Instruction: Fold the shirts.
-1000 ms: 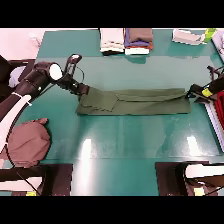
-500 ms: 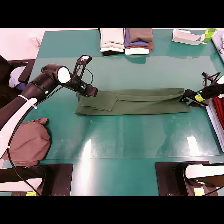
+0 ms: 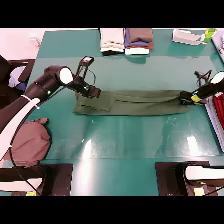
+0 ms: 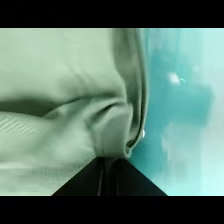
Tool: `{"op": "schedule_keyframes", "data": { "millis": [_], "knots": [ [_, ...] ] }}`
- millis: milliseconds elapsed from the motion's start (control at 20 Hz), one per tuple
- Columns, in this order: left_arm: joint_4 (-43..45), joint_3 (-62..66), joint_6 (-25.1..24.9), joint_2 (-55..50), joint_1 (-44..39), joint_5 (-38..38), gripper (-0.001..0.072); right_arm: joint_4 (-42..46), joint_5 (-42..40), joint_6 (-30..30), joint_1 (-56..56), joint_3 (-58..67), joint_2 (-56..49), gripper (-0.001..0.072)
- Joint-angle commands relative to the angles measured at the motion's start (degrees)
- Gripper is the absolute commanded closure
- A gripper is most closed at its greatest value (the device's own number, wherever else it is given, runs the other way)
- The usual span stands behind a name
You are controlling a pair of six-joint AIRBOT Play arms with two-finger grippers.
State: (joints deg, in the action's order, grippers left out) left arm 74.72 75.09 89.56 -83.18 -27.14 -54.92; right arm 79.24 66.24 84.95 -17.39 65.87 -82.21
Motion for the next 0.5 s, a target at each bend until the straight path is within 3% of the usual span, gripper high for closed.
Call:
{"op": "schedule_keyframes", "data": {
  "millis": [0, 250, 450],
  "knots": [
    [-1.7, 2.5, 0.0, -3.8, -3.5, 2.6, 0.0683, 1.4, 5.0, 0.0, 0.9, 1.4, 6.8, 0.0695],
    [-5.7, 14.3, -0.1, -14.6, -9.0, 4.6, 0.0684, 1.3, 13.7, 3.1, 7.9, 9.0, 14.9, 0.0695],
    [-11.2, 19.3, -3.6, -21.3, -12.1, 5.0, 0.0684, 1.3, 15.5, 7.3, 17.1, 17.2, 17.6, 0.0695]
  ]
}}
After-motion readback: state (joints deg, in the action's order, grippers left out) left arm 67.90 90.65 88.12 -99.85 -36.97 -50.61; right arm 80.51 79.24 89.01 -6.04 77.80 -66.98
